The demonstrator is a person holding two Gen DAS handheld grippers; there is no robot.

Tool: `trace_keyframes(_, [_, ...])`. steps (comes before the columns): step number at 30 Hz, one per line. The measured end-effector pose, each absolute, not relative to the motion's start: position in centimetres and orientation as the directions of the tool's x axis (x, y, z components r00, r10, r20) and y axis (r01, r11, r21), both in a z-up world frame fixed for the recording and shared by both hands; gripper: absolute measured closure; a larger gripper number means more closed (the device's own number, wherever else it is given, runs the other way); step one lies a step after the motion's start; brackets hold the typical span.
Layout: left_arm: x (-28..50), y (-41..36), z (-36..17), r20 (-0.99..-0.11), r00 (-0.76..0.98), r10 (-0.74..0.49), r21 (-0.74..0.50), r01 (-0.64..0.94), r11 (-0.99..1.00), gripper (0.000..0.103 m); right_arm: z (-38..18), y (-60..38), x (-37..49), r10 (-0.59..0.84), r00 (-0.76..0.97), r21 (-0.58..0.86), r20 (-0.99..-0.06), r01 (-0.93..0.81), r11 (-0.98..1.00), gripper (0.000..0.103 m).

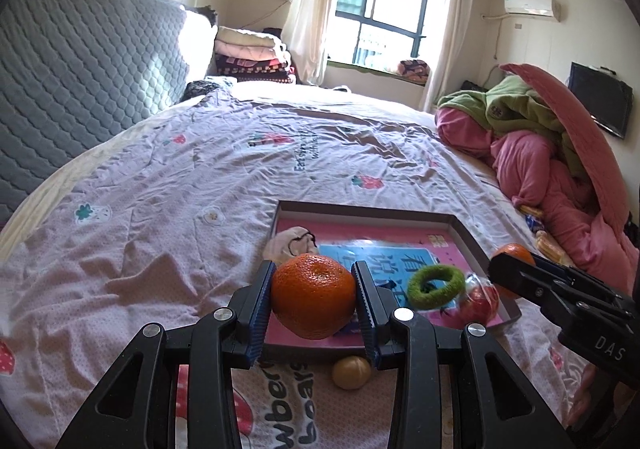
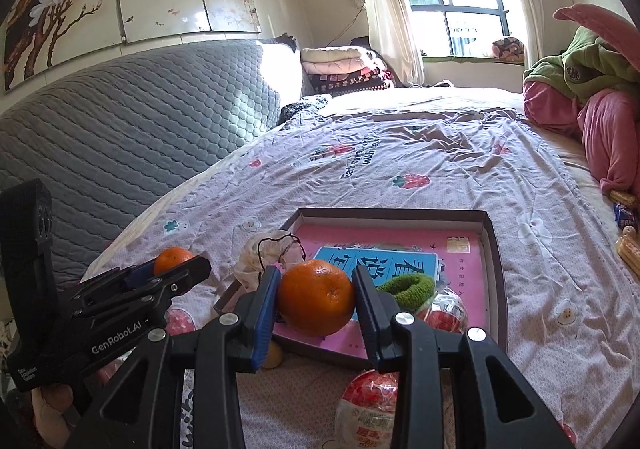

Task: Organize objects
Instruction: 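Carry both oranges with both tools up toward the box tray, then lower both held oranges into the tray beside the snack packet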

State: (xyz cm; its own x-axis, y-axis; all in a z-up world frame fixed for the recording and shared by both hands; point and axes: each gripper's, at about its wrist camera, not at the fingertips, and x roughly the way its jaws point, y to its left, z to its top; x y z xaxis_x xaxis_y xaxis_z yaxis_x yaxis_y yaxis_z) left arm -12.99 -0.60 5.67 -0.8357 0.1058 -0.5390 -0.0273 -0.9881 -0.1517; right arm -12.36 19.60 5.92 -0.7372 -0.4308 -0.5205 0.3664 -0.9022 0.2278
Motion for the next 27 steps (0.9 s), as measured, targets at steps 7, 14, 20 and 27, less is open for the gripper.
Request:
trace_keyframes(7, [-14.4, -2.1, 5.4, -0.545, -0.834, 0.086, -0.167, 0.008, -0.986, 0.064, 6.4, 19.4, -13.2, -0.441, -0.740, 0.243, -0.508, 0.368, -0.897, 0.066])
trace_keyframes(14, [-15.5, -3.0, 5.0, -0.554, -0.830, 0.069, -0.160, 0.025, -0.987, 0.063, 7.0, 19.4, -14.1, -0.430, -0.740, 0.225, -0.517, 0.367, -0.903, 0.066])
trace_keyframes(20, [-16.5, -4.0, 4.3, -0.569, -0.821, 0.053, -0.169, 0.053, -0.984, 0.063, 7.1, 19.9, -14.9, -0.420, -0.742, 0.222, -0.523, 0.357, -0.907, 0.066])
trace_keyframes(27, [-17.3, -3.4, 3.6, -0.578, -0.814, 0.050, -0.159, 0.053, -0.986, 0.064, 7.0, 20.2, -16.3, -0.406, -0.741, 0.210, -0.536, 0.348, -0.914, 0.066])
